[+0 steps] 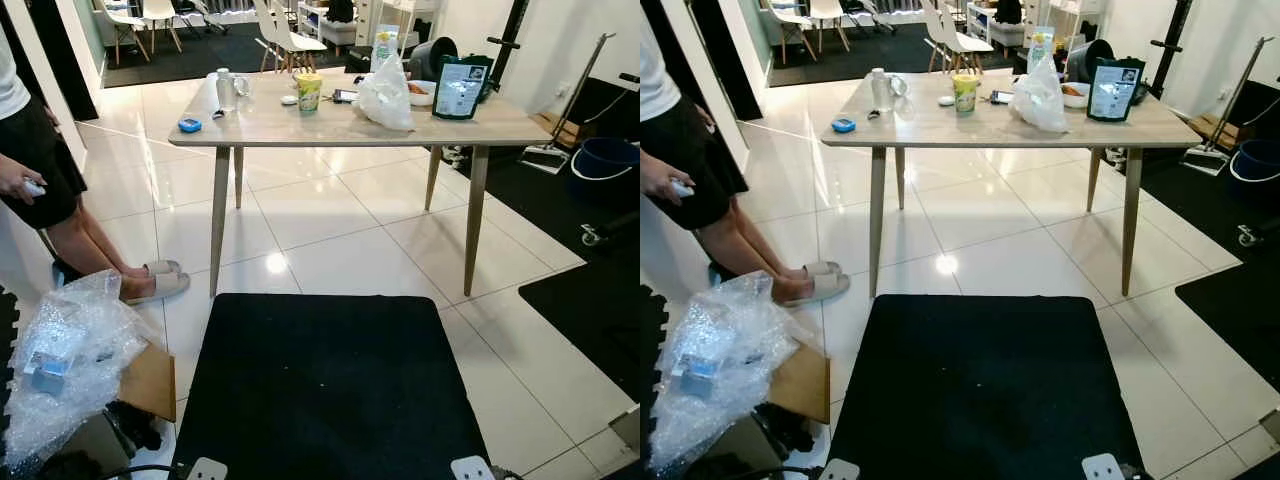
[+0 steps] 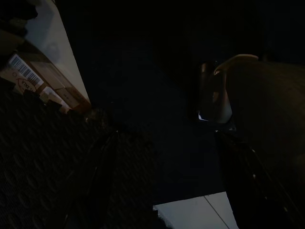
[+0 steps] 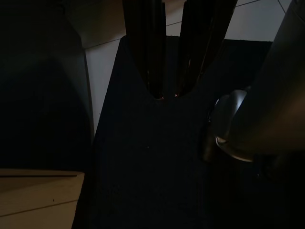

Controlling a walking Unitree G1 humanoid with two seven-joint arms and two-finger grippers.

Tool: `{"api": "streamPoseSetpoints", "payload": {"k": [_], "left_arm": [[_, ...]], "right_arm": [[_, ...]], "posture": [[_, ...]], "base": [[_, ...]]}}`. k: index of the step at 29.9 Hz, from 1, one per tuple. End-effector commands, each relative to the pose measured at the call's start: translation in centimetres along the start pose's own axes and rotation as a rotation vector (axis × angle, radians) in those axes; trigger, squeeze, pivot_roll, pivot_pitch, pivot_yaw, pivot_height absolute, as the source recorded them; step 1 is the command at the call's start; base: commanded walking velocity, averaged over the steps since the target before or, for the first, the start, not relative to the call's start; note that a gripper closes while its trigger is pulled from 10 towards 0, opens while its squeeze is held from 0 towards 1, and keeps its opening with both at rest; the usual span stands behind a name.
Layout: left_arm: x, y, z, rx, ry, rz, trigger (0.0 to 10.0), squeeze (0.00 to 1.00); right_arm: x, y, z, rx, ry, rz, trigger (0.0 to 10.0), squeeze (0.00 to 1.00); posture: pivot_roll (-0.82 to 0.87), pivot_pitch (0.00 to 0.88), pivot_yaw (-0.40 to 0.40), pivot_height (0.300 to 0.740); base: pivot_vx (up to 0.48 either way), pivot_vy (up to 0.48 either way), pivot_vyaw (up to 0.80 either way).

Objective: Restocking fridge

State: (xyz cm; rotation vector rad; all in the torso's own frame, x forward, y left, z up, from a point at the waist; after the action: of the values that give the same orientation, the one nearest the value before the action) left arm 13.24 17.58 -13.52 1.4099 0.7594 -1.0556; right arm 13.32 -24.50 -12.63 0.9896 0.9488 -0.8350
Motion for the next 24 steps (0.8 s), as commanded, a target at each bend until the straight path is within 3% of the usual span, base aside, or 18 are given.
{"api": "streamPoseSetpoints", "payload": {"k": [1,9,24], "left_arm": [[-0.08,-0.73,-0.14,-0.019,0.008,-0.027,10.0,0.00],[-0.16,-1.01,-0.27,-0.018,0.006,-0.034,10.0,0.00],[-0.14,-0.70,-0.34,-0.007,0.003,-0.029,10.0,0.00]], "right_arm": [[0.01,-0.14,-0.36,-0.017,0.011,-0.008,10.0,0.00],[0.01,-0.35,-0.73,-0.028,0.018,-0.011,10.0,0.00],[0.02,-0.16,-0.50,-0.042,0.008,-0.005,10.0,0.00]], "posture": [[0.06,0.000,-0.026,0.740],[0.06,0.000,-0.021,0.740],[0.06,0.000,-0.022,0.740]], "base": [[0.000,0.000,0.00],[0.000,0.000,0.00],[0.273,0.000,0.00]]}}
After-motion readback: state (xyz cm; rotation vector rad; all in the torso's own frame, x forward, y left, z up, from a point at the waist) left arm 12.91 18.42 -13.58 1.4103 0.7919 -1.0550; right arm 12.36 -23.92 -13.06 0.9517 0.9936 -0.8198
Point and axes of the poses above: a point about 5 cm out from each wrist's last joint towards the gripper, its own x axis pointing out of the wrist towards the gripper, its own y axis along the axis of the wrist's last joint, z = x × y, the point moved 3 cm from there along x, pointing out of the wrist towards the gripper, and after that the axes turned 7 degrees about -x, right-handed, at the moved point
